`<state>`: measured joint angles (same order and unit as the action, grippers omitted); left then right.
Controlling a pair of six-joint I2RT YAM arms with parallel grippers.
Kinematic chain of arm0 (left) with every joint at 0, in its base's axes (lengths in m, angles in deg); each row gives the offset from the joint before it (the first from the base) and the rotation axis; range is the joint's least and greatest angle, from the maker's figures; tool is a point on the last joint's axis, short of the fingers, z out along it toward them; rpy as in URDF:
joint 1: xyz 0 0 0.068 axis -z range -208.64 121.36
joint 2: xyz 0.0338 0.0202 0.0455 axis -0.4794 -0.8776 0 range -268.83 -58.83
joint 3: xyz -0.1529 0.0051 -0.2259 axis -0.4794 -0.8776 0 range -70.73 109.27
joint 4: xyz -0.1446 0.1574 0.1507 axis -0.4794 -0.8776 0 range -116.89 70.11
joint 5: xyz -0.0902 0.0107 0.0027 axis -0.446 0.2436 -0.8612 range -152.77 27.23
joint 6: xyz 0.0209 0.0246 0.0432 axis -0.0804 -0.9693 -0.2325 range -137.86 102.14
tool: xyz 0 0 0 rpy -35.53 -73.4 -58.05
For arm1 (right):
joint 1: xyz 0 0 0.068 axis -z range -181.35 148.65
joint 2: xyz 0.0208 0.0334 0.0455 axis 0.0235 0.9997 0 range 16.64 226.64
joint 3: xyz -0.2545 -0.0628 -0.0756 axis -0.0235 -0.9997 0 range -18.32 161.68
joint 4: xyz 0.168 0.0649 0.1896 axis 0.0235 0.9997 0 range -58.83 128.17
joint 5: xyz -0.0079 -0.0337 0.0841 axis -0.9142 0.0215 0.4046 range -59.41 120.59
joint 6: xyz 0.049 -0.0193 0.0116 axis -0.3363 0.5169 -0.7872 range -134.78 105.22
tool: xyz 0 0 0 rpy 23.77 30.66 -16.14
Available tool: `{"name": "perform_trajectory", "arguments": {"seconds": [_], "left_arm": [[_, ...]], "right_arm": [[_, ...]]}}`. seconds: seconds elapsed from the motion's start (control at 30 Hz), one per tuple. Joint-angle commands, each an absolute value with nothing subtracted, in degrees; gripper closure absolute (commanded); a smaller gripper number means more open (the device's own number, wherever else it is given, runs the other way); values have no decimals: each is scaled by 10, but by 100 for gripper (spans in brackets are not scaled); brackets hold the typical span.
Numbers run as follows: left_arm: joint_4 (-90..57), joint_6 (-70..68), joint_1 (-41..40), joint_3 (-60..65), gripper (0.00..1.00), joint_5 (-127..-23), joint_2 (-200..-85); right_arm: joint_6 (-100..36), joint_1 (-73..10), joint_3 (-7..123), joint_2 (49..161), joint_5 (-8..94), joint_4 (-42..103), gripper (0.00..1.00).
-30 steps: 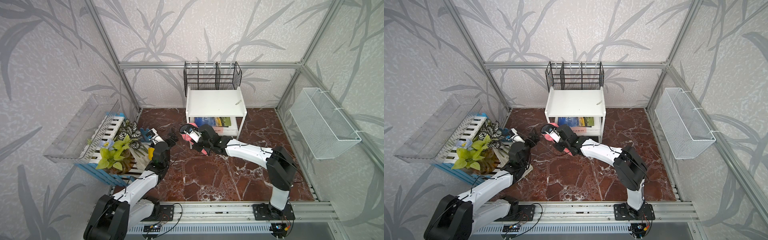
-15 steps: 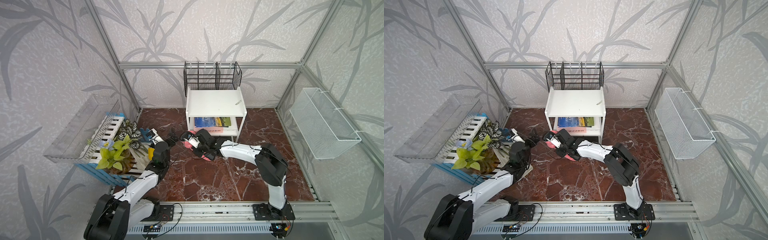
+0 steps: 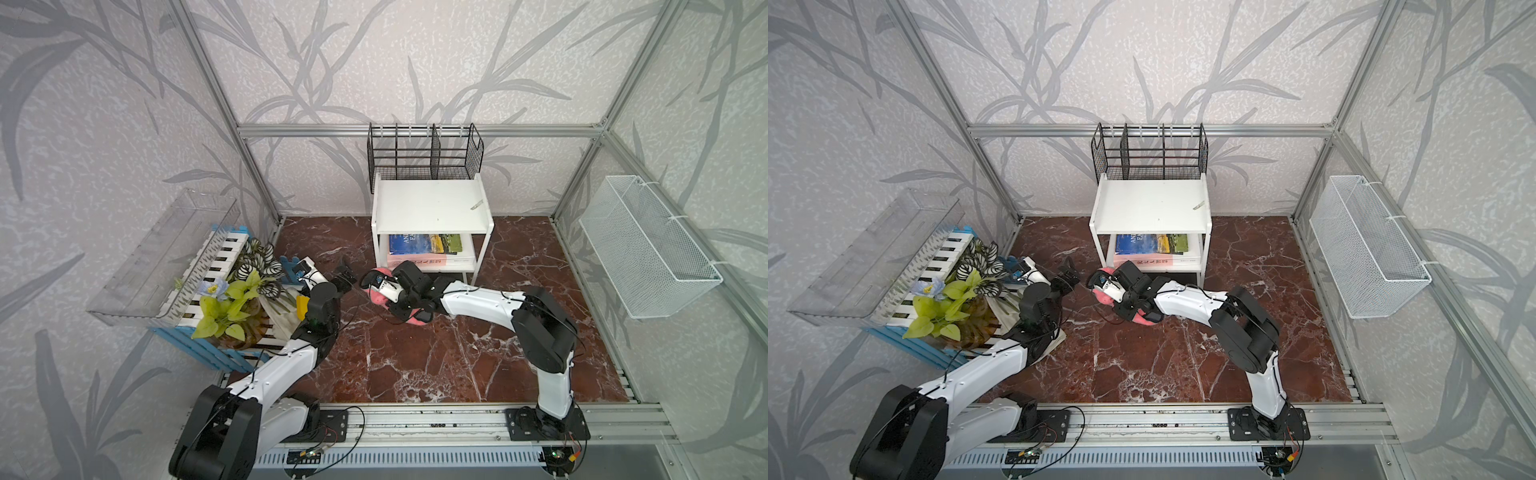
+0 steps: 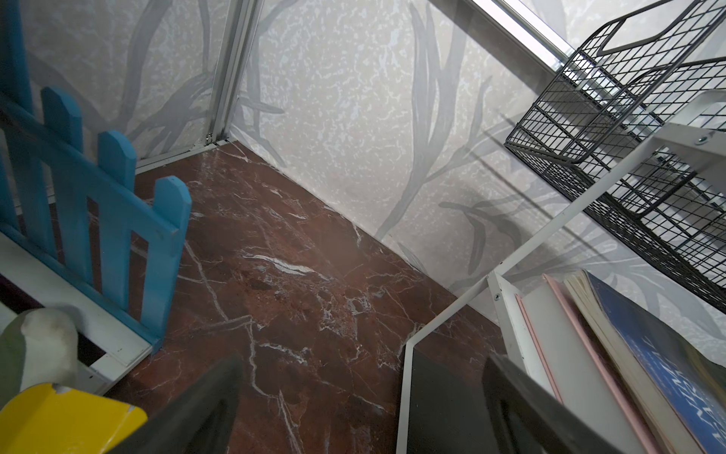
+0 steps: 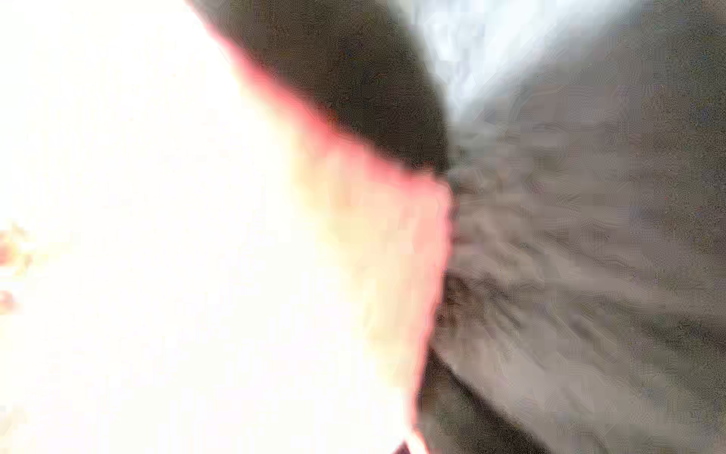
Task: Wipe the bookshelf clean with a cloth
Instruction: Wipe the dust from the shelf.
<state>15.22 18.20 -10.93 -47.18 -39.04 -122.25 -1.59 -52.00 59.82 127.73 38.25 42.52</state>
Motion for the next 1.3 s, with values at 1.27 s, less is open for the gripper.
{"name": "perform_trajectory", "arguments": {"seconds": [1.27], "left_arm": [[141, 188, -119, -448, 0, -406, -1234]], "right_arm": [[-114, -460, 358, 890, 46, 68, 100]]}}
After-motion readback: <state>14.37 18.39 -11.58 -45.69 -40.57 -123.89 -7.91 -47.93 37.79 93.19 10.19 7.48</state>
